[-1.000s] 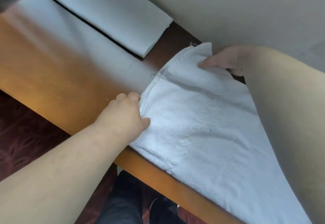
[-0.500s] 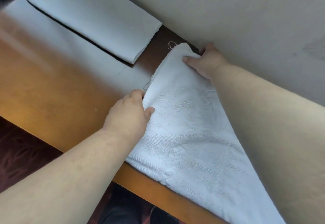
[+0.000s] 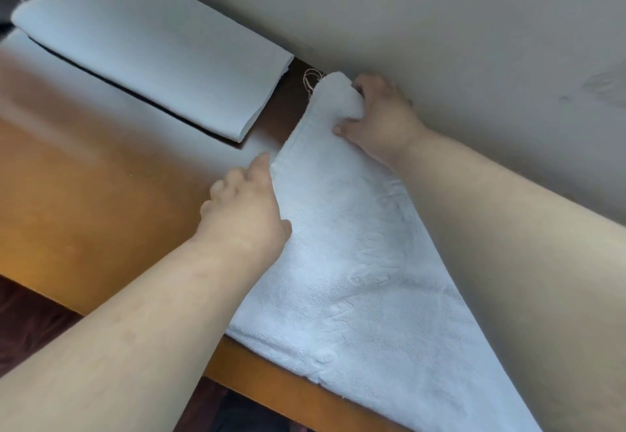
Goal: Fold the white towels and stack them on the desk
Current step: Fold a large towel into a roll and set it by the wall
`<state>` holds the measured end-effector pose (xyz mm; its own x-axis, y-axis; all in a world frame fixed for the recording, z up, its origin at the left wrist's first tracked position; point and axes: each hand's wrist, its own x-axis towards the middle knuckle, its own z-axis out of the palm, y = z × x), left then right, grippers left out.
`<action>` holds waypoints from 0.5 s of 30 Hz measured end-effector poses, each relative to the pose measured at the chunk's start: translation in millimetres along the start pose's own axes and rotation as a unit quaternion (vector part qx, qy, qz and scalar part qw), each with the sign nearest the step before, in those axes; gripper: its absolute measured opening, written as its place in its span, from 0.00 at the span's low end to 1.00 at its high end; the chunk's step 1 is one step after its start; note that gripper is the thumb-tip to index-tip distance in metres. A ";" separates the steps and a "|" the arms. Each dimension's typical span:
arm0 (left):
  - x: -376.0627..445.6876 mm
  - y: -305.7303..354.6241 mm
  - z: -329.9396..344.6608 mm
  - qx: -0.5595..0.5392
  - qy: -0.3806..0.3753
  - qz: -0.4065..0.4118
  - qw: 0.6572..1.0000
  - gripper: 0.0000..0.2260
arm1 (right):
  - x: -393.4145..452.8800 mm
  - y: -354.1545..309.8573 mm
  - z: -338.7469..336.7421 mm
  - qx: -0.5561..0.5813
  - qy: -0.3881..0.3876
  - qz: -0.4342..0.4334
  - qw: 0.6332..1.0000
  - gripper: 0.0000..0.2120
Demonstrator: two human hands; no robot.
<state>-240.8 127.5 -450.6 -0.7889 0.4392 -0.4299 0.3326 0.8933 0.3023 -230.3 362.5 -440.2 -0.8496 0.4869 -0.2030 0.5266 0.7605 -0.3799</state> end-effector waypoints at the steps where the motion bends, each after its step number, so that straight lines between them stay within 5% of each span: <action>1: 9.0 9.3 -3.6 0.014 0.006 0.012 1.000 0.45 | -5.1 4.8 0.7 0.034 -0.002 0.000 0.999 0.34; 4: 38.8 41.7 -8.8 0.007 0.064 0.102 0.993 0.37 | -18.7 37.4 -6.0 0.094 0.002 0.076 0.993 0.36; 7: 68.1 83.9 -6.8 -0.001 0.107 0.260 0.960 0.23 | -30.7 76.4 -14.1 0.031 -0.019 0.150 0.988 0.30; 10: 99.7 119.9 -3.0 0.065 0.047 0.388 0.918 0.23 | -34.2 99.5 -19.8 0.001 -0.046 0.158 0.986 0.22; 15: 140.5 149.3 -16.4 0.282 -0.038 0.361 0.888 0.28 | -30.9 109.4 -29.2 -0.021 -0.105 0.155 0.982 0.15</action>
<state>-310.5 321.0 -451.9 -0.2352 0.9031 -0.3593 0.9604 0.2728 0.0570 -145.6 443.2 -449.1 -0.6338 0.6019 -0.4858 0.7577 0.6094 -0.2336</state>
